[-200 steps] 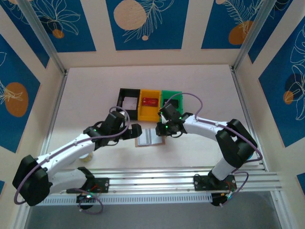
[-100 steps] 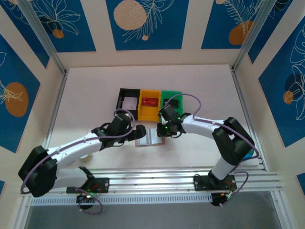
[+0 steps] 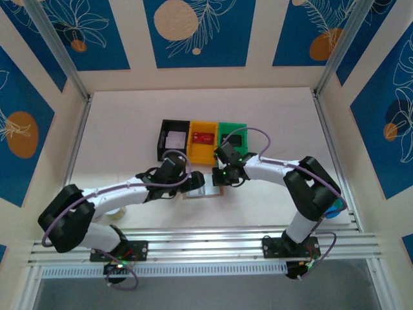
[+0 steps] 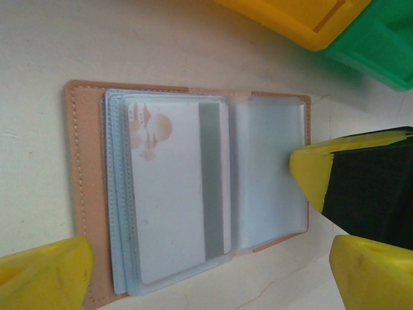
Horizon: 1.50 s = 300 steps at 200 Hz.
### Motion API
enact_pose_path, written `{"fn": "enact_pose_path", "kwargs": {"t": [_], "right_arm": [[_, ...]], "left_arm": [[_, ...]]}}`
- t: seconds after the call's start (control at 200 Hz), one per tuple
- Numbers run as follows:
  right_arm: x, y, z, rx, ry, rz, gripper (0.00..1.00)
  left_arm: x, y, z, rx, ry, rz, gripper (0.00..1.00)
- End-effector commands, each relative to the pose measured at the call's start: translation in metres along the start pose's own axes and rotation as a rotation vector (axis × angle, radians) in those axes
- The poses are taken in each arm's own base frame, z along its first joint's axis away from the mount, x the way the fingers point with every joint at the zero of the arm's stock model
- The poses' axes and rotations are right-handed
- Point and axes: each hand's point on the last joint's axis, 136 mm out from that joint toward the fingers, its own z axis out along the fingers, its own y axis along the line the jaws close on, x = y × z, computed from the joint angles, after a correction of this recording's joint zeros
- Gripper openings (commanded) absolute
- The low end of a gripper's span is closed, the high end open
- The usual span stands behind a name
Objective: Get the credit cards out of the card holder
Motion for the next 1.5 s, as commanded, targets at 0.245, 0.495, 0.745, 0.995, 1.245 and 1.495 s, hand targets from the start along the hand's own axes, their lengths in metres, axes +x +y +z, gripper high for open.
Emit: {"fn": "enact_pose_path", "kwargs": {"t": [0.245,0.495,0.745,0.995,1.245,1.495], "right_arm": [[-0.006,0.005,-0.001,-0.003,-0.005,-0.007,0.00],[-0.006,0.006,0.000,-0.006,-0.002,-0.008,0.00],[-0.007,0.007,0.001,-0.006,0.000,-0.007,0.00],[-0.006,0.007,0.003,-0.003,0.006,-0.008,0.00],[-0.005,0.007,0.005,-0.002,0.017,-0.007,0.00],[-0.004,0.007,0.007,-0.004,0.027,-0.004,0.00]], "left_arm": [[0.002,-0.023,0.013,0.062,0.025,0.001,0.90],[0.005,-0.023,0.020,0.063,0.040,0.003,0.89],[0.006,-0.022,0.023,0.059,0.046,0.003,0.87],[0.006,-0.023,0.023,0.055,0.047,0.009,0.85],[0.004,-0.030,0.022,0.072,0.043,0.015,0.80],[0.004,-0.034,0.022,0.083,0.044,0.017,0.74]]}}
